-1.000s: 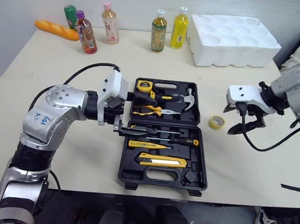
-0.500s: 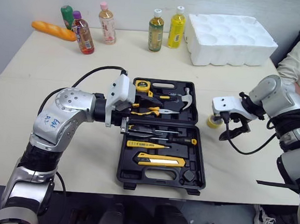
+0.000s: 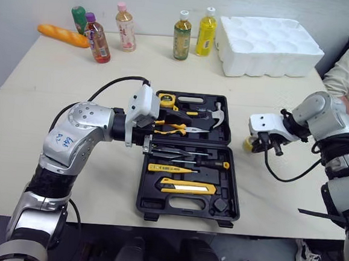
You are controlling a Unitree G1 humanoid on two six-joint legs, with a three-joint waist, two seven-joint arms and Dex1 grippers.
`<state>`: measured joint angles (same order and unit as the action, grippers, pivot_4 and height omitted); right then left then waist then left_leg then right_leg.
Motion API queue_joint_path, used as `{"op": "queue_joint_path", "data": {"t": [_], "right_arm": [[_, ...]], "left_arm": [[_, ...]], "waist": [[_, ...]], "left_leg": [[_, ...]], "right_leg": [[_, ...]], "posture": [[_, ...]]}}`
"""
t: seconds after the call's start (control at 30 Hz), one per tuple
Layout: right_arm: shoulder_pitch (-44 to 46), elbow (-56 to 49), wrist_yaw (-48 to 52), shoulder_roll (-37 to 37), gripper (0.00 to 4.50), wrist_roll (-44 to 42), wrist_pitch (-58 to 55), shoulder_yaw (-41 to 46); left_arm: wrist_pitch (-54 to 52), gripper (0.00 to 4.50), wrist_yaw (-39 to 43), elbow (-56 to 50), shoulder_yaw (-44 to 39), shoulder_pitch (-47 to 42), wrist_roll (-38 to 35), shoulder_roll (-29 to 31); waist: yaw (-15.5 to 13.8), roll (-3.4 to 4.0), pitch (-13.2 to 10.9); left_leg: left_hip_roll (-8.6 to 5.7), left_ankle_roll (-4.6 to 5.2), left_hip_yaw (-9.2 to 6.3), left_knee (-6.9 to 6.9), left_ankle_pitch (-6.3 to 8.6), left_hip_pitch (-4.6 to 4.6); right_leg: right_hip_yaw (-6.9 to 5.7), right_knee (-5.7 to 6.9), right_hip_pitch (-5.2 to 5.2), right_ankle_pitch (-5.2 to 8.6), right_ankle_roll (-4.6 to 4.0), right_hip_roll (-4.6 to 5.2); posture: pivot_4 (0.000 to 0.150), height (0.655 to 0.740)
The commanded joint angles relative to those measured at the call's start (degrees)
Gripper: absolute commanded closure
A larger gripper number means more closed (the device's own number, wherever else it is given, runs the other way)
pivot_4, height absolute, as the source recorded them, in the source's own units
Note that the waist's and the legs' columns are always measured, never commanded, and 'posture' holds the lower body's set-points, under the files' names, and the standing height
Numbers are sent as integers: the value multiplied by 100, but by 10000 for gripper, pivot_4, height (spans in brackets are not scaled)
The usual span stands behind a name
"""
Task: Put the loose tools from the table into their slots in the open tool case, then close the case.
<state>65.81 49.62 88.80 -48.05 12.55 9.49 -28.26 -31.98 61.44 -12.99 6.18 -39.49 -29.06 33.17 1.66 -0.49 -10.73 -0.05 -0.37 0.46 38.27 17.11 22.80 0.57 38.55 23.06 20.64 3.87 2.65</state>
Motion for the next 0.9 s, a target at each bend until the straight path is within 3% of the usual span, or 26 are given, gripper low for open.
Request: {"op": "queue_joint_path", "data": {"t": [0.03, 0.23, 0.37, 0.47, 0.87, 0.9], "right_arm": [[-589, -1692, 367, -413, 44717, -702, -485, 579], [-2781, -5912, 352, -1327, 44717, -2577, -2726, 1384], [-3745, -7306, -122, -1548, 44717, -2913, -3296, 1570], [-4153, -7750, -413, -1532, 44717, -2887, -3510, 1538], [-4823, -7916, -856, -1475, 44717, -2478, -3281, 1294], [-4848, -7936, -861, -1480, 40431, -2502, -3279, 1320]], "left_arm": [[35, 0, 318, -305, 11, 194, -146, 211], [183, 0, 815, -483, 221, 611, -119, 513], [428, 0, 1043, -415, 374, 781, 28, 623], [369, 0, 1146, -463, 415, 793, -77, 603], [423, 0, 1212, -695, 547, 870, -35, 585], [429, 0, 1215, -690, 543, 870, -31, 592]], "waist": [[0, 0, 0], [-24, 0, 0], [-14, -1, 0], [-16, -2, 0], [-18, -5, 2], [-21, -6, 3]], "left_leg": [[0, 0, 1, 1, 0, -1], [6, -5, -20, 5, 3, 9], [3, -2, -28, 16, 5, -6], [0, 32, -25, 0, 25, -53], [1, 19, -24, -6, 16, -51], [1, 19, -24, -7, 17, -51]], "right_leg": [[2, 1, 0, 0, 0, 0], [-12, 0, -1, 0, 0, -3], [-14, -15, -28, 0, 0, -2], [-10, -51, -74, 0, 0, 0], [-8, -51, -68, 0, 0, -2], [-8, -52, -69, 0, 0, -1]], "posture": [[1500, 7400], [1500, 7400], [1500, 7400], [1500, 7400], [1500, 7400], [1500, 7400]]}}
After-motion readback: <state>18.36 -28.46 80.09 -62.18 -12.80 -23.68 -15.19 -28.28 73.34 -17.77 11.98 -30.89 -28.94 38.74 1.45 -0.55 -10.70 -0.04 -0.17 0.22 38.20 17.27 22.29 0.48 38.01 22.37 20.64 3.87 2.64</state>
